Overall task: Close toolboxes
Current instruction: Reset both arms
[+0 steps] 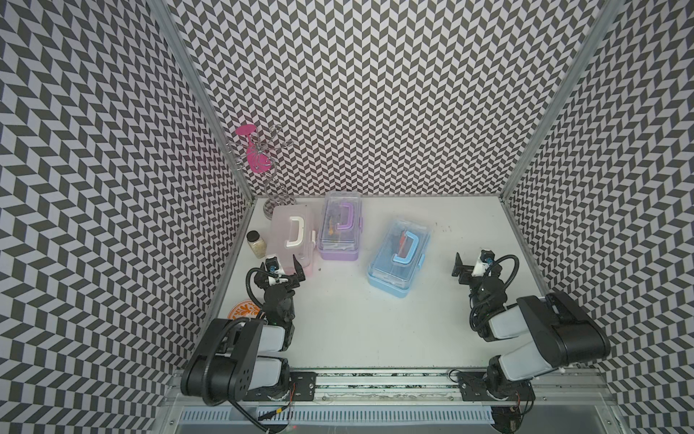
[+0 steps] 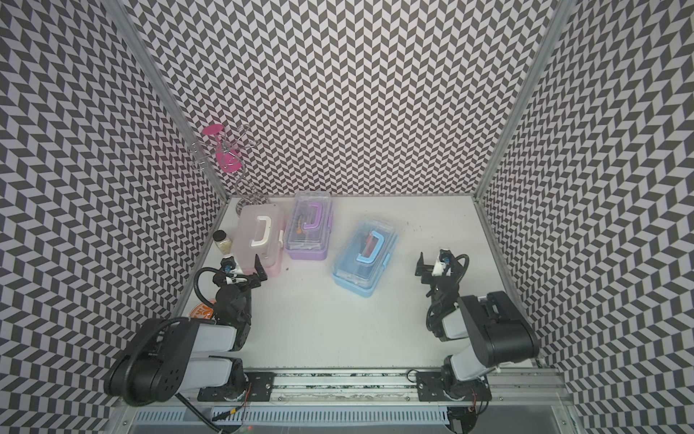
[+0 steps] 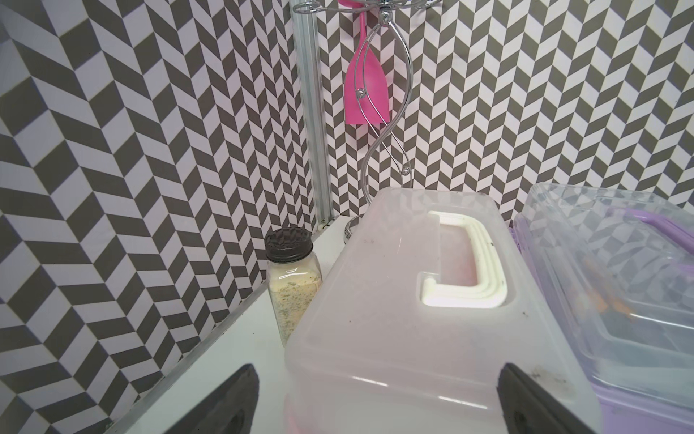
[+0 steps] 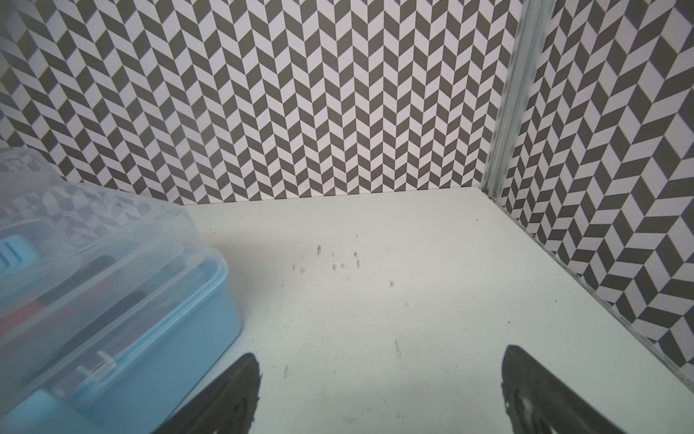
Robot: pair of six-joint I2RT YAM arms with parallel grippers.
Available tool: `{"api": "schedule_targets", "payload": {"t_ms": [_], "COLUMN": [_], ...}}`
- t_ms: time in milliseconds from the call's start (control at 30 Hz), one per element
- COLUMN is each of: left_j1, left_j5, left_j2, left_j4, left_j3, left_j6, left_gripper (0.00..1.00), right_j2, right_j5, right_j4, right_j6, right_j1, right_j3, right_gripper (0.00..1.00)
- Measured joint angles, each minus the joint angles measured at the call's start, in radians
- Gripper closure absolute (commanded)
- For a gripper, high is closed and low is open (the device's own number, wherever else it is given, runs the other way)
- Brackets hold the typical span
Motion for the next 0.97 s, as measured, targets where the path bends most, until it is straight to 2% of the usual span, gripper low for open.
{"api": "schedule_targets", "payload": {"t_ms": [133, 400, 967], "left_j1": [0.013, 0.034, 0.038], "left_j5": [0.067, 0.131, 0.14], "left_j2": [0.15, 0.149, 0.146], "left_j4": [0.163, 0.032, 0.023], "left_j3": [0.039, 0.163, 0.163], "left_j6": [0.001, -0.002, -0.002], "left_gripper": [0.0, 0.0, 0.01], "right_j2": [0.002, 0.003, 0.003], "right_j5": [-0.005, 0.001, 0.004], "right_j4": [-0.002, 0.008, 0.008], "right_j6": [-0.005, 0.014, 0.023], "right_j1": [-0.004, -0.029, -0.034], "right_j3": [0.026, 0.052, 0.053], "right_gripper": [0.01, 0.0, 0.01]}}
